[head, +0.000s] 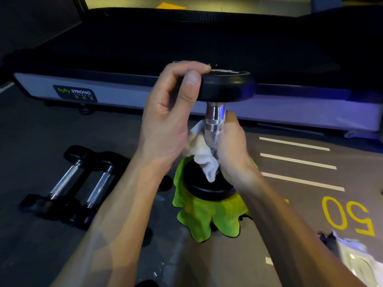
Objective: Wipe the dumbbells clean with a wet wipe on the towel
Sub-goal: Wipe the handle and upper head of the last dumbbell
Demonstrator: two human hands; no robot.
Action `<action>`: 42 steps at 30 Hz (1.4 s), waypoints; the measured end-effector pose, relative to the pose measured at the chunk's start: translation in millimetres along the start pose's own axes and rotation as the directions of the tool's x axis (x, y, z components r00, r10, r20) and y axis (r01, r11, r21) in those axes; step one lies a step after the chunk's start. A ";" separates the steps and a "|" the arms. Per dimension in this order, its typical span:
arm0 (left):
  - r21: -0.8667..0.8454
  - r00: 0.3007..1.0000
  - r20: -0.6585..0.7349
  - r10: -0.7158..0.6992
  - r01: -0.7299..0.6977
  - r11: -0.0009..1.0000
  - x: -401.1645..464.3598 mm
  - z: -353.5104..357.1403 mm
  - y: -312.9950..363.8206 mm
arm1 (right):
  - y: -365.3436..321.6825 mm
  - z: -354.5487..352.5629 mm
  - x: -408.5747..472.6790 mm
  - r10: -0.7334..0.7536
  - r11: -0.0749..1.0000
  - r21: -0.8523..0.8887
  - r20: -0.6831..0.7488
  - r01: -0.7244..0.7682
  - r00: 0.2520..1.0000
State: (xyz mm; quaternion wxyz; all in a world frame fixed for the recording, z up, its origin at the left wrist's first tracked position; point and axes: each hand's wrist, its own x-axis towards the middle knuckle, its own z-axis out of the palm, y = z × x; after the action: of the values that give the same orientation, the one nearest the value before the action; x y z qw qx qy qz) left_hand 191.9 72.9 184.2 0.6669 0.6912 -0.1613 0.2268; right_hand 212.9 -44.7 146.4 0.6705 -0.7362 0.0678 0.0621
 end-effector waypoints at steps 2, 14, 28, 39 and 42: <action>0.018 1.000 -0.010 0.016 -0.016 1.000 -2.8 -2.4 1.1 | 0.5 0.9 -12.3 -0.089 0.993 -0.078 -0.036 0.086 0.995; 0.230 0.974 -0.220 0.046 0.006 0.973 -6.6 23.8 14.7 | 12.8 -29.9 -70.5 -0.368 0.908 -0.202 0.035 0.367 0.929; 0.264 0.983 -0.172 0.063 -0.016 0.964 0.9 25.7 11.5 | 22.5 -80.0 -18.0 -0.209 0.914 -0.210 0.489 0.346 0.847; 0.257 0.990 -0.124 0.075 -0.041 0.966 -1.0 25.7 11.1 | 1.2 -78.0 -8.1 -0.054 0.921 -0.263 0.645 0.287 0.762; 0.246 0.990 -0.128 0.061 -0.028 0.969 1.1 23.7 11.1 | -5.0 -84.0 -2.1 -0.002 0.937 -0.227 0.758 0.266 0.652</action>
State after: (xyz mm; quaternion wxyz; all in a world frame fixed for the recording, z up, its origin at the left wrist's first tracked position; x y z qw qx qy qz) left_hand 189.4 48.7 194.0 0.5810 0.7472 -0.1022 0.3062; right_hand 211.7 -127.8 159.5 0.5134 -0.7464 -0.2795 0.3182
